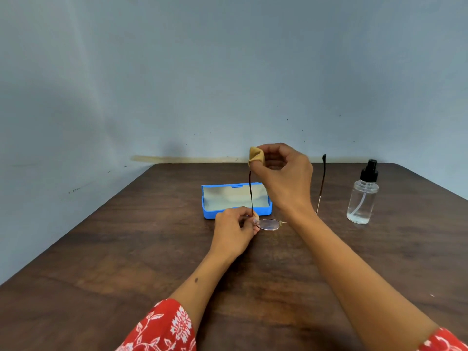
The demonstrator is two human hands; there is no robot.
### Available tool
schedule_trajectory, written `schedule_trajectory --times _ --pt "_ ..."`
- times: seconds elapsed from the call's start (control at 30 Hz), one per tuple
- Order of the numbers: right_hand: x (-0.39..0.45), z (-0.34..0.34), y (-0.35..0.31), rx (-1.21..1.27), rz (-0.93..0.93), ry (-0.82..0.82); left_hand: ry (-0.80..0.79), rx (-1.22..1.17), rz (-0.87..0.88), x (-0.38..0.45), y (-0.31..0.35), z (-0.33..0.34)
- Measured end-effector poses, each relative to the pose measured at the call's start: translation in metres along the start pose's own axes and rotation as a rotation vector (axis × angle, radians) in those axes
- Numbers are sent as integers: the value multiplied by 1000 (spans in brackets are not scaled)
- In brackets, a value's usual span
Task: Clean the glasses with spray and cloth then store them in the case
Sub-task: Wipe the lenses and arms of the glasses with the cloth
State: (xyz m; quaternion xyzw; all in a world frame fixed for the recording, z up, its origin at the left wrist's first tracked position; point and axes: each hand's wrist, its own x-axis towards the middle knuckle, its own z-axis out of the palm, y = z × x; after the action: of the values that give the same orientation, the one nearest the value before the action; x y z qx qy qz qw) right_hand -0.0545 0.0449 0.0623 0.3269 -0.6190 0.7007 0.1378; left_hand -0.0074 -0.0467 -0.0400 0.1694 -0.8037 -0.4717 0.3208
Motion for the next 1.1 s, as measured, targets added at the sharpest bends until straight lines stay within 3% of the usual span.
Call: schedule_trajectory --times 0.23,0.33,0.5,0.67,1.1 --pt "4 -26 -15 15 0 41 -5 -17 -25 -2 2 -2" --pt "1 -62 -3 -193 45 -29 3 -35 -36 -3 4 -4" --pt "-6 -115 27 -427 313 -156 4 -65 -38 -5 11 -1" --pt "-7 -135 40 -325 460 -237 -20 -32 43 -13 24 10" --pt "-21 -173 53 -467 445 -48 -76 273 99 -16 45 55"
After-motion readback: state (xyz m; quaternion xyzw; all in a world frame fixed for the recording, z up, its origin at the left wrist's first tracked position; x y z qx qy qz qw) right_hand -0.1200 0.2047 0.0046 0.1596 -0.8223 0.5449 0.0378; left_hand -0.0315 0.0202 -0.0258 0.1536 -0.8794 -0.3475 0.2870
